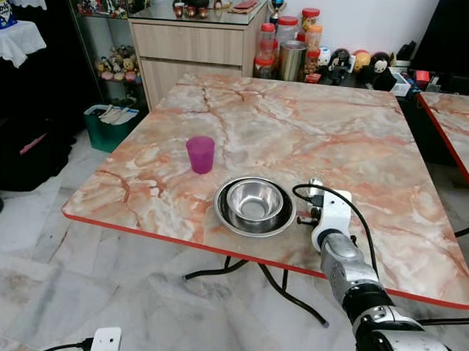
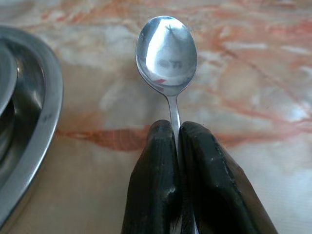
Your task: Setting the table
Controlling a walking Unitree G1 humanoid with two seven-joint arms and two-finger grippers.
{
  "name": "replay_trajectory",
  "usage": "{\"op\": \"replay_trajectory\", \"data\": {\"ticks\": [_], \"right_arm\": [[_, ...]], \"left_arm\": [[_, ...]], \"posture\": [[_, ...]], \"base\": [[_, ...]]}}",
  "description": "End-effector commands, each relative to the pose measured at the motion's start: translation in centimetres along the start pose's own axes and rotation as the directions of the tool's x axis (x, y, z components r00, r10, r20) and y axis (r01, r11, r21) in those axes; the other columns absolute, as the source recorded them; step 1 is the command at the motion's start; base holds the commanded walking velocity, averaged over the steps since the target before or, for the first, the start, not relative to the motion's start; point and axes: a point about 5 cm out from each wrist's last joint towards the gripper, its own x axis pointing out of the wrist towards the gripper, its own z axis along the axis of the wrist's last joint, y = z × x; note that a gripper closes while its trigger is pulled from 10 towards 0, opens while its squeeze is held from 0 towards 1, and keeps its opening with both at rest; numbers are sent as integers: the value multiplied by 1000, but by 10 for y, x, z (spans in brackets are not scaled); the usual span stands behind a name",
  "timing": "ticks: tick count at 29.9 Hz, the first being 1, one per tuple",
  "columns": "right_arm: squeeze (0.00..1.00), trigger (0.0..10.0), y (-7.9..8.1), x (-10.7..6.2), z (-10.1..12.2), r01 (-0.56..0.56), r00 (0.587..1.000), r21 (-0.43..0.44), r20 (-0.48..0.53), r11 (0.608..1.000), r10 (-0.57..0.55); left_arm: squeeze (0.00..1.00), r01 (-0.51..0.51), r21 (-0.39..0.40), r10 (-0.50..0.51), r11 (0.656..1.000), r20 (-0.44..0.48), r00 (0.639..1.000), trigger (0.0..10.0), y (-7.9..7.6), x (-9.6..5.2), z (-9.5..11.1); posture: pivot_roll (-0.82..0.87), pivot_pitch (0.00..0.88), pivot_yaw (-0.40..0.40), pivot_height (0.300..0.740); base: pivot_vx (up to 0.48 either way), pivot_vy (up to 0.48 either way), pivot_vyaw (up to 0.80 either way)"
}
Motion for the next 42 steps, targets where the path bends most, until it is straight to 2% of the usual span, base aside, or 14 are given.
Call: {"op": "replay_trajectory", "data": {"ticks": [1,20,21,22,23,24,25,31,32,33,36,38,42], "right_arm": [[0,10000,1,1,3,-4,1000,3,-15,1000,4],[0,10000,3,1,-6,-21,997,-19,-69,1000,20],[153,10000,3,1,-7,-21,997,-19,-73,1000,20],[537,10000,3,1,-7,-20,997,-19,-75,1000,19],[537,10000,3,1,-8,-20,997,-19,-76,1000,18],[871,10000,3,1,-8,-22,997,-19,-78,1000,20],[1000,10000,3,1,-8,-24,997,-17,-80,1000,22],[1000,10000,3,1,-8,-15,997,-18,-77,1000,14],[392,10000,3,1,-7,-13,997,-19,-74,1000,11],[0,10000,2,1,-6,-8,998,-21,-68,1000,6],[0,10000,1,1,-1,9,999,-23,-31,1000,-9],[0,10000,0,1,11,24,998,-12,61,1000,-24],[0,10000,-4,0,21,68,988,-60,140,996,-59]], "left_arm": [[0,-3,18,3,1000,-7,1000,10000,3,0,0],[0,-3,21,3,1000,-14,1000,10000,3,0,-1],[0,-3,21,3,1000,-14,1000,10000,3,0,-1],[0,-3,22,3,1000,-14,1000,10000,3,0,-1],[0,-3,22,3,1000,-14,1000,10000,3,0,-1],[0,-3,22,4,1000,-14,1000,10000,3,0,-1],[0,-4,21,4,1000,-14,1000,10000,3,0,-1],[0,-3,22,4,1000,-15,1000,10000,3,0,-1],[0,-3,22,3,1000,-14,1000,10000,3,0,-1],[0,-3,22,3,1000,-14,1000,10000,3,0,-1],[0,-2,22,3,1000,-14,1000,10000,3,0,-1],[0,-2,20,2,1000,-14,1000,10000,3,0,-1],[0,0,20,1,1000,-14,1000,10000,3,0,-1]], "posture": [[40,0,6,740],[42,0,5,740],[42,0,5,740],[42,0,5,740],[42,0,5,740],[45,0,5,740],[45,0,5,740],[45,0,5,740],[45,0,5,740],[46,0,4,740],[46,0,4,740],[48,0,4,740],[48,0,4,740]], "base": [[0,0,0],[0,0,0],[0,0,0],[0,0,0],[0,0,0],[0,0,0],[0,0,0],[0,0,0],[0,0,0],[0,0,0],[0,0,0],[0,0,0],[0,0,0]]}}
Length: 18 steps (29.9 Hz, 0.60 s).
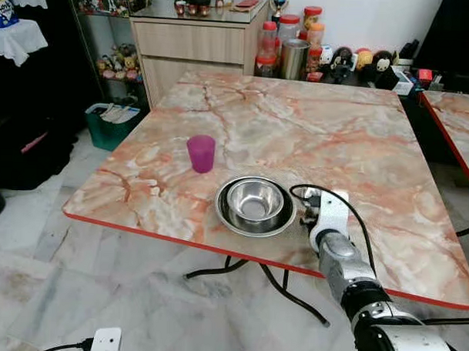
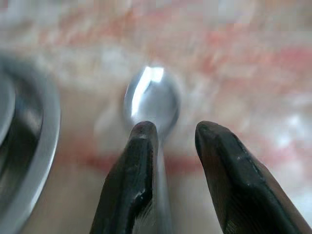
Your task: Setting the table
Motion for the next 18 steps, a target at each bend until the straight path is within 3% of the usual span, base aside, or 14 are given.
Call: {"op": "replay_trajectory", "data": {"ticks": [1,7,11,12,14,18], "right_arm": [[0,10000,-3,0,7,18,998,-12,54,1000,-17],[0,10000,-6,-2,13,49,992,11,118,999,-50],[0,10000,-10,-5,24,79,969,22,232,997,-82],[0,10000,-11,-8,33,76,950,32,302,997,-82],[0,10000,-11,-9,36,69,941,34,331,997,-76],[0,10000,-7,-14,46,29,912,25,408,999,-37]], "left_arm": [[0,-3,19,3,1000,-11,1000,10000,3,0,0],[0,1,18,-1,1000,-11,1000,10000,3,0,0],[0,2,20,-2,1000,-8,1000,10000,3,0,-1],[0,-4,35,4,999,0,1000,10000,4,0,0],[0,-6,43,6,999,3,1000,10000,4,-1,0],[0,-4,47,4,999,4,1000,10000,4,-1,0]], "posture": [[48,0,4,740],[44,0,6,740],[43,0,6,740],[41,0,7,740],[40,0,6,740],[36,0,7,740]], "base": [[0,0,0],[0,0,0],[0,0,0],[0,0,0],[0,0,0],[0,-437,0]]}}
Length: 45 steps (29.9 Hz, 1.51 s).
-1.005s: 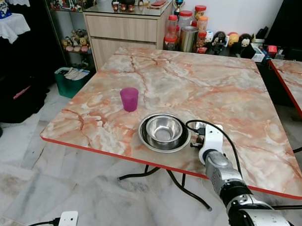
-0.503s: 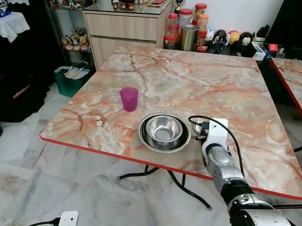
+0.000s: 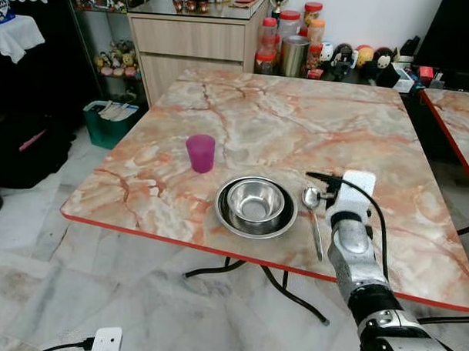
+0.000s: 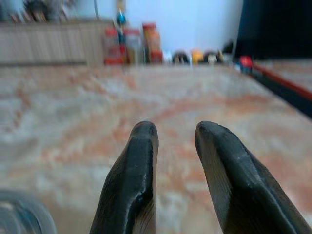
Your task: Setting the table
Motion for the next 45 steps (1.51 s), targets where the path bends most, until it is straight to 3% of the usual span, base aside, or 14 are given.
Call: {"op": "replay_trajectory", "data": {"ticks": [1,9,20,23,27,29,34,45], "right_arm": [[0,10000,4,-1,7,-30,998,-7,54,1000,30],[0,10000,11,-4,26,-89,980,-37,177,995,95],[0,10000,3,-17,19,-87,977,-71,189,994,99],[0,10000,-10,-33,0,-74,985,-115,146,991,91],[0,10000,-12,-44,-7,-68,987,-112,137,991,83],[0,10000,-11,-59,-14,-72,986,-150,138,986,93],[0,10000,-15,-78,-24,-60,990,-172,114,983,80],[0,10000,-19,-86,-66,-76,994,-195,-86,978,60]], "left_arm": [[0,-12,31,12,999,3,1000,10000,4,-1,-1],[0,-5,44,5,999,2,1000,10000,4,-1,-2],[0,-1,52,1,999,-2,1000,10000,4,-2,-5],[0,4,63,-4,998,-8,1000,10000,4,-2,-6],[0,6,64,-5,998,-9,1000,10000,4,-2,-7],[0,8,64,-8,998,-9,1000,10000,4,-2,-7],[0,11,70,-10,997,-11,1000,10000,4,-2,-8],[0,19,78,-18,997,-11,1000,10000,4,-2,-9]], "posture": [[35,0,7,740],[32,0,5,740],[25,0,4,740],[15,0,3,740],[16,0,0,740],[16,0,-1,740],[0,0,7,740],[-11,0,9,740]], "base": [[0,-469,0],[0,-447,0],[0,-447,0],[0,-446,0],[0,-452,0],[0,-458,0],[0,-459,0],[0,-461,0]]}}
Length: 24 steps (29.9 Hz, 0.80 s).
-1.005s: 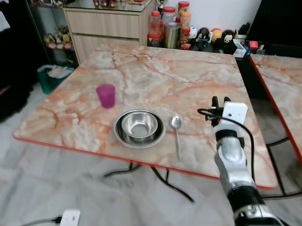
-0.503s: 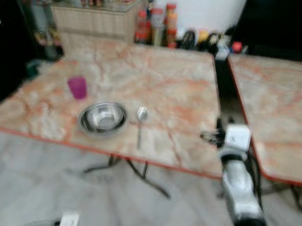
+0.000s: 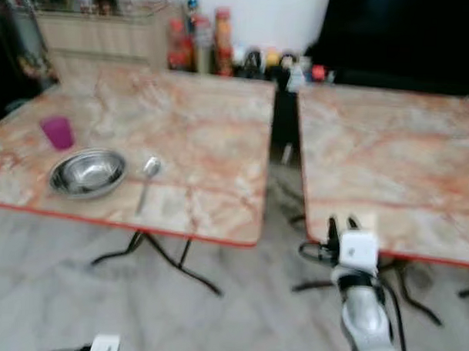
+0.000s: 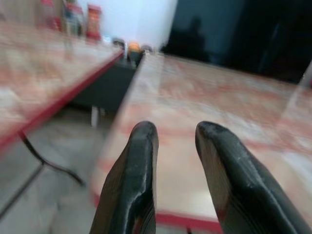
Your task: Setting the table
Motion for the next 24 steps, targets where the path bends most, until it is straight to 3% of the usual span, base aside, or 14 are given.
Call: {"op": "replay_trajectory", "data": {"ticks": [1,9,10,16,24], "right_arm": [[0,10000,-3,1,-8,13,999,5,-49,1000,-12],[0,10000,-4,5,-35,23,975,54,-220,998,-10],[0,10000,-2,5,-45,7,957,72,-289,997,14],[0,10000,-3,-7,-74,-10,882,51,-470,999,33],[0,10000,4,-42,-109,-48,752,62,-655,997,77]], "left_arm": [[0,12,14,-13,1000,10,1000,10000,-4,1,3],[0,9,7,-9,1000,16,1000,10000,-3,1,6],[0,6,1,-6,1000,18,1000,10000,-3,2,7],[0,0,-16,1,1000,23,1000,10000,-3,2,10],[0,-7,-36,8,999,27,1000,10000,-4,3,12]], "posture": [[-11,0,10,740],[-23,0,18,740],[-31,0,19,740],[-23,0,10,740],[-12,0,5,740]], "base": [[0,-461,0],[0,-461,0],[0,-461,0],[0,-461,0],[0,-460,0]]}}
